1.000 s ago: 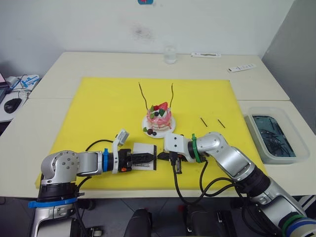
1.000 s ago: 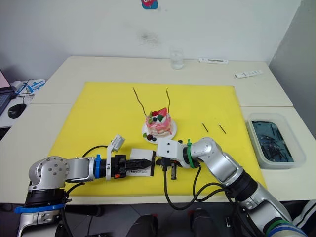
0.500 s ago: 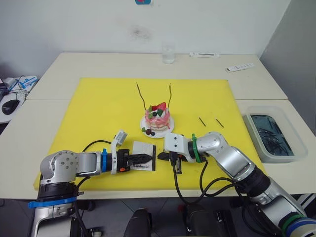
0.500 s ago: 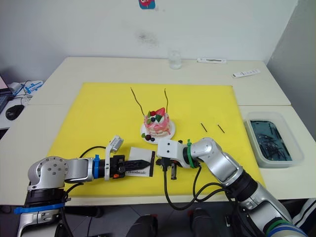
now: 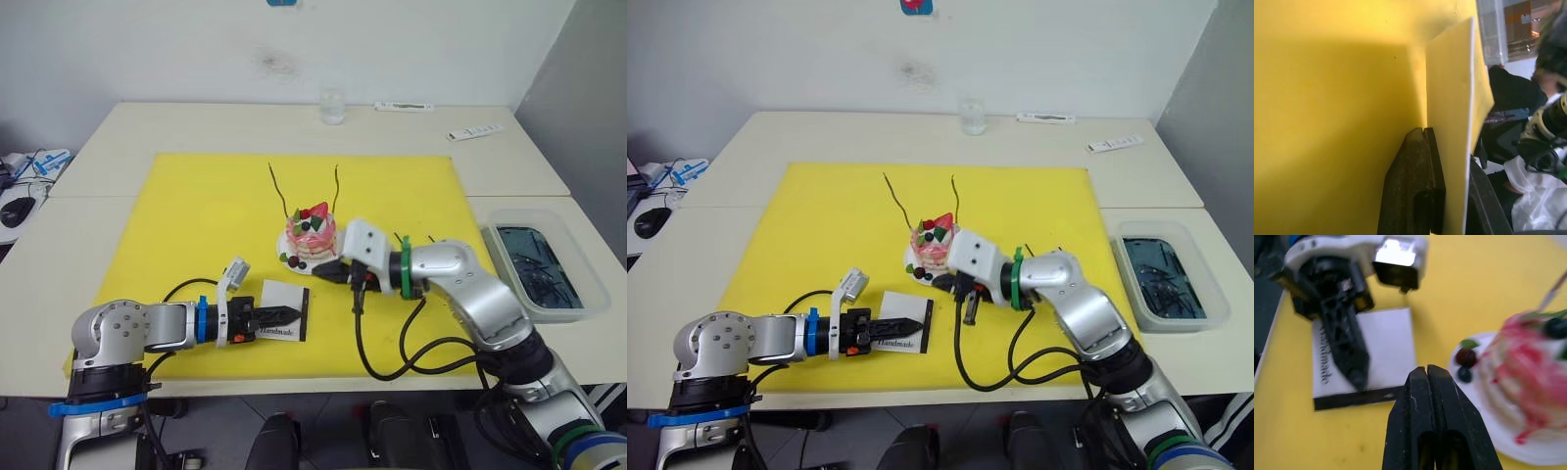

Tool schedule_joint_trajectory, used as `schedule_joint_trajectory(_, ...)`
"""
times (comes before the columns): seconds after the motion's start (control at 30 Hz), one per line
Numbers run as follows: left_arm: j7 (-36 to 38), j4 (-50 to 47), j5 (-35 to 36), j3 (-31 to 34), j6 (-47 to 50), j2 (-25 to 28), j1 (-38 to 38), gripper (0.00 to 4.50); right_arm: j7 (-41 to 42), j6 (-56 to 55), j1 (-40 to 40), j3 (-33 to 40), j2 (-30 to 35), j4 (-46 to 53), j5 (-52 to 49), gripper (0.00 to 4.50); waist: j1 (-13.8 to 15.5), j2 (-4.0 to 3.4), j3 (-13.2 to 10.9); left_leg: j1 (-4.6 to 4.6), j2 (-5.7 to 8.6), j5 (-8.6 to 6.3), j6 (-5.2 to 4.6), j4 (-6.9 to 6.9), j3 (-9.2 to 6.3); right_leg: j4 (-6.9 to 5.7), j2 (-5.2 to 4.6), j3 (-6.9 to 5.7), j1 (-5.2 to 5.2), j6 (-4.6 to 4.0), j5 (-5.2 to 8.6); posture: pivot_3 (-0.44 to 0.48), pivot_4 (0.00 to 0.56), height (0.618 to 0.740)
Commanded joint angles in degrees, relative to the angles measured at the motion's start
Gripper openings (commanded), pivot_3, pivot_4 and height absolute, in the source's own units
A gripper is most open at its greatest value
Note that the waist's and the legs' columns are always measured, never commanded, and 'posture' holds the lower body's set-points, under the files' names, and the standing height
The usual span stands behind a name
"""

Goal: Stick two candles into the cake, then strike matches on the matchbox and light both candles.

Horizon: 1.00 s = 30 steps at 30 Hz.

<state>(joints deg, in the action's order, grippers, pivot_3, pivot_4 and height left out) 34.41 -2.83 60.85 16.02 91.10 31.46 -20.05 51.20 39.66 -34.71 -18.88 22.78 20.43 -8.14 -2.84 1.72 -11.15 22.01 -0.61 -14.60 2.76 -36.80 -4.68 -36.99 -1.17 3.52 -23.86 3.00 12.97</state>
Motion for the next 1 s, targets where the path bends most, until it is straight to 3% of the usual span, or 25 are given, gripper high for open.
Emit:
schedule_joint_trajectory(0.03,0.99,-4.90,5.35,4.81,1.23,0.49,-0.47,0.01,-3.78,2.99,3.36,8.59,2.08,7.85,-2.71,0.00,0.18,0.01,0.00,0.05,0.00,0.00,0.00,0.01,-0.01,0.00,-0.01,-0.01,-0.06,0.01,-0.01,0.000,0.150,0.740)
schedule_joint_trajectory(0.2,-0.87,-11.25,10.12,7.62,1.12,-0.09,0.32,0.01,-10.70,7.22,14.42,18.10,2.31,18.24,-5.15,0.00,0.71,0.01,-0.01,0.54,-0.01,-0.05,0.11,0.01,-0.08,0.02,-0.03,-0.09,-0.42,0.01,0.04,0.000,0.150,0.740)
schedule_joint_trajectory(0.33,-4.06,-13.44,12.02,8.44,0.12,-1.06,1.64,0.01,-15.68,7.26,22.84,21.28,1.77,21.98,-5.00,0.00,0.77,0.00,-0.01,0.53,-0.02,-0.11,0.21,0.02,0.00,0.03,-0.03,-0.03,-0.43,0.03,0.13,0.000,0.150,0.740)
schedule_joint_trajectory(0.43,-6.37,-13.98,13.57,8.57,-1.23,-1.79,2.12,0.00,-19.15,6.00,26.79,22.03,0.05,22.24,-4.93,0.60,0.78,0.01,-0.01,0.51,-0.02,-0.11,0.21,-0.01,0.02,0.02,-0.02,-0.01,-0.43,0.05,0.11,0.000,0.150,0.740)
schedule_joint_trajectory(0.5,-7.52,-14.17,14.60,8.43,-2.04,-2.04,2.20,0.00,-20.79,4.60,28.09,21.11,-0.59,21.37,-4.30,1.28,0.79,0.01,-0.01,0.49,-0.02,-0.10,0.20,-0.04,0.01,0.01,0.00,-0.01,-0.41,-0.01,0.15,0.000,0.150,0.740)
schedule_joint_trajectory(0.67,-10.22,-14.51,17.25,6.98,-4.07,-2.54,2.29,0.00,-25.00,-0.45,27.75,18.11,-0.89,14.77,-0.22,2.98,0.79,0.01,-0.01,0.40,-0.01,-0.08,0.21,-0.15,0.09,0.02,0.00,0.08,-0.31,-0.05,0.17,0.000,0.150,0.740)
schedule_joint_trajectory(1.0,-13.67,-13.75,21.43,3.87,-8.12,-1.81,2.04,0.00,-31.20,-4.68,15.49,17.53,-4.00,-3.71,3.07,2.98,0.86,0.01,-0.01,0.41,-0.02,-0.05,0.26,-0.09,0.11,-0.02,0.03,0.11,-0.35,0.09,0.03,0.000,0.150,0.740)
